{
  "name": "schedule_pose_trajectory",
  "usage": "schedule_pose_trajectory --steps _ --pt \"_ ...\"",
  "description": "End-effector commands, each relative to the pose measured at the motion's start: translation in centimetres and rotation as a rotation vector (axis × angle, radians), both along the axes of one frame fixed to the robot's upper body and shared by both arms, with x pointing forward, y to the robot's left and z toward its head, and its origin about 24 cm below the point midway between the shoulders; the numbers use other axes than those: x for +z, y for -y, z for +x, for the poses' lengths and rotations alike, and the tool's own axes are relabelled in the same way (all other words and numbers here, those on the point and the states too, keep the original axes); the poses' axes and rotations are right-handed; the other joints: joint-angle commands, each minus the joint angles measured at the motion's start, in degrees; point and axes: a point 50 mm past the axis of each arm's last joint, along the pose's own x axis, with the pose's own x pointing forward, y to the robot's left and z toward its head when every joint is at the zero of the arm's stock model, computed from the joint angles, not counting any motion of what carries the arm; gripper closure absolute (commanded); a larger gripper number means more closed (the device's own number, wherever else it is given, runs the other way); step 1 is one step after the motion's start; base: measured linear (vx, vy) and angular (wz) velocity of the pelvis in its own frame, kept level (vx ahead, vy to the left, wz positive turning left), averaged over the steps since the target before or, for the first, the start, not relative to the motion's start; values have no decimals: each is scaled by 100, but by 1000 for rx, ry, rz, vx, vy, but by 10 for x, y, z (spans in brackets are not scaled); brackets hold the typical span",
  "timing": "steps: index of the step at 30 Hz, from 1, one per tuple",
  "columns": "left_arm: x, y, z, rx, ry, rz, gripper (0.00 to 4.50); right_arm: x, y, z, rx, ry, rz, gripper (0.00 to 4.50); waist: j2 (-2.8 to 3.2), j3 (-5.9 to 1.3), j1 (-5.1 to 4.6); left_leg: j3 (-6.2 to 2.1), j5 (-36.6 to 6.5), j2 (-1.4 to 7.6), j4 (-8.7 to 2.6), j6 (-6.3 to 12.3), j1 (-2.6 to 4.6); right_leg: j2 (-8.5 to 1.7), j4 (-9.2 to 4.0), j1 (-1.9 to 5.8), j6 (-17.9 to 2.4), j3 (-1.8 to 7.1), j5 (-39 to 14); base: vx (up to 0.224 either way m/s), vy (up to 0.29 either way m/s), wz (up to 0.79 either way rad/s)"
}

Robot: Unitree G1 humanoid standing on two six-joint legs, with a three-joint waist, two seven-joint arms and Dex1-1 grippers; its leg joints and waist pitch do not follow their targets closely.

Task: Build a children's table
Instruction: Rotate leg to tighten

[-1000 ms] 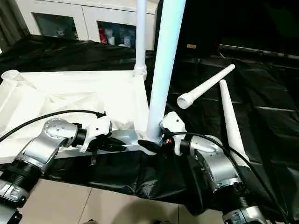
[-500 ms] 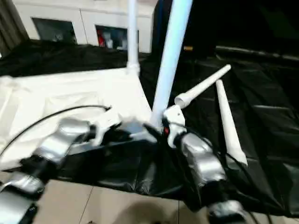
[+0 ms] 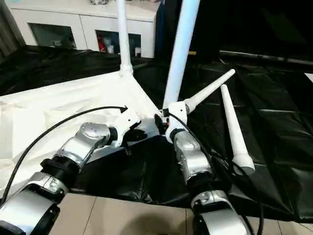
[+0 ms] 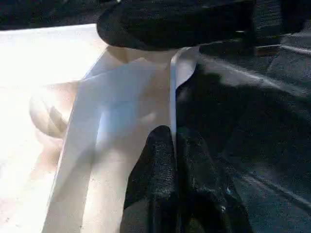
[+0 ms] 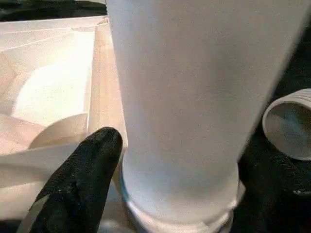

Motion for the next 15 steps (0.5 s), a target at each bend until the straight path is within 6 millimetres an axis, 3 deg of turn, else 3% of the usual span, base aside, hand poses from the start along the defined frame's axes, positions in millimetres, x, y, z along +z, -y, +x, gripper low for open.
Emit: schedule_pose_trajectory --steps 1,4,7,11,15 --pt "8 -1 4 0 53 2 450 -8 -17 -6 86 -38 8 57 45 -406 26 -33 -1002 111 -429 280 -80 -401 -421 350 -683 310 -2161 0 0 0" --pt "7 -4 -3 -81 47 12 450 4 -15 -7 145 38 9 57 20 -421 56 -39 -725 139 -433 328 -118 -424 -351 381 -800 333 -1812 0 0 0" --pt "8 -6 -6 -117 48 10 450 10 -11 -12 187 73 33 57 -42 -417 70 -11 -555 157 -425 398 -93 -403 -303 360 -913 364 -1437 0 0 0" --pt "9 -9 -6 -118 60 2 450 15 -1 -21 246 113 27 57 -35 -407 127 4 -494 163 -432 443 -73 -400 -294 354 -939 376 -1383 0 0 0" --pt "11 -10 -10 -172 60 -14 450 19 10 -28 320 127 4 57 -20 -398 124 13 -592 149 -434 434 -76 -402 -335 362 -851 383 -1590 0 0 0"
